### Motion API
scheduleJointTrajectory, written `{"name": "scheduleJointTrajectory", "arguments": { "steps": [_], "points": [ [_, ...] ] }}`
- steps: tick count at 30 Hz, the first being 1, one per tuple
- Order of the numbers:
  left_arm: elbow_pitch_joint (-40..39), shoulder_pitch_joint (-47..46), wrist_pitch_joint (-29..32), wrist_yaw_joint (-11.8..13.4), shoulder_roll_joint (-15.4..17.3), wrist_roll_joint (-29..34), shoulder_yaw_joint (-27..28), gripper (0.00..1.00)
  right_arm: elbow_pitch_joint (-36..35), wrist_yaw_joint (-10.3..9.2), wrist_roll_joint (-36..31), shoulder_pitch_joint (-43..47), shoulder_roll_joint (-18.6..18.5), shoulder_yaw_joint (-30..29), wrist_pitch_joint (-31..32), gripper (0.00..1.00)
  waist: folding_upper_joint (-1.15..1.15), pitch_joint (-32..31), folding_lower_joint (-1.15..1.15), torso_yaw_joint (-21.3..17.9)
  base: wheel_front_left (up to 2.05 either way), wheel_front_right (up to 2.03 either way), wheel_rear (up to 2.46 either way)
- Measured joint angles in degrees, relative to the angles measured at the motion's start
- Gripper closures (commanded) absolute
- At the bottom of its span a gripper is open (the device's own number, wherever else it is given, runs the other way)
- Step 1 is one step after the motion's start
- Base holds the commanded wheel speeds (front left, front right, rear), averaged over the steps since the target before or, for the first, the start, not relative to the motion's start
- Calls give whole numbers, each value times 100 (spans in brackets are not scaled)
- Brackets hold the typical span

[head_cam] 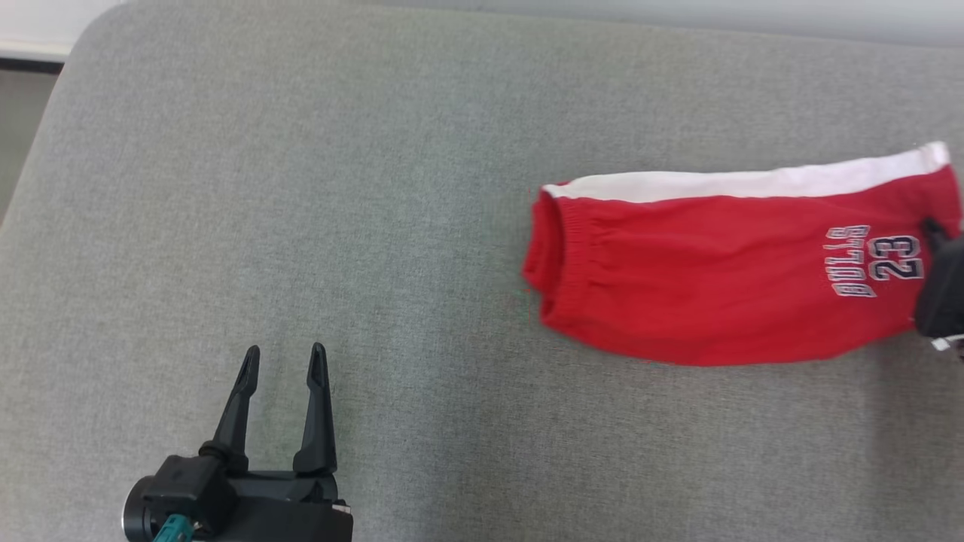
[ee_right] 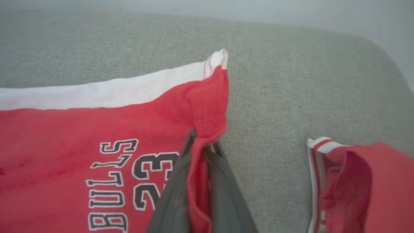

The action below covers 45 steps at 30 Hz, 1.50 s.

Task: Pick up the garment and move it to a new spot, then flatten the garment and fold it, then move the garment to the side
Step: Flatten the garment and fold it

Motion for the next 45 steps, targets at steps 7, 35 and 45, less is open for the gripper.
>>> {"name": "scheduleJointTrajectory", "arguments": {
  "steps": [7, 35, 45],
  "points": [
    [44, 26, 0, -3, 0, -35, -40, 0, -436, 0, -393, 309, -244, -238, 0, 100, 0, -192, 0, -42, 0, 0, 0],
    [64, 130, 0, 70, 0, -249, -159, 0, -893, -1, 137, -224, 554, 2116, 612, 100, 0, -396, -1, 229, 0, 0, 0],
    [68, 127, 0, 122, 1, -355, -180, 0, -323, -1, 327, -453, 758, 2543, 583, 100, 0, -328, -1, 409, 0, 0, 0]
  ]
}}
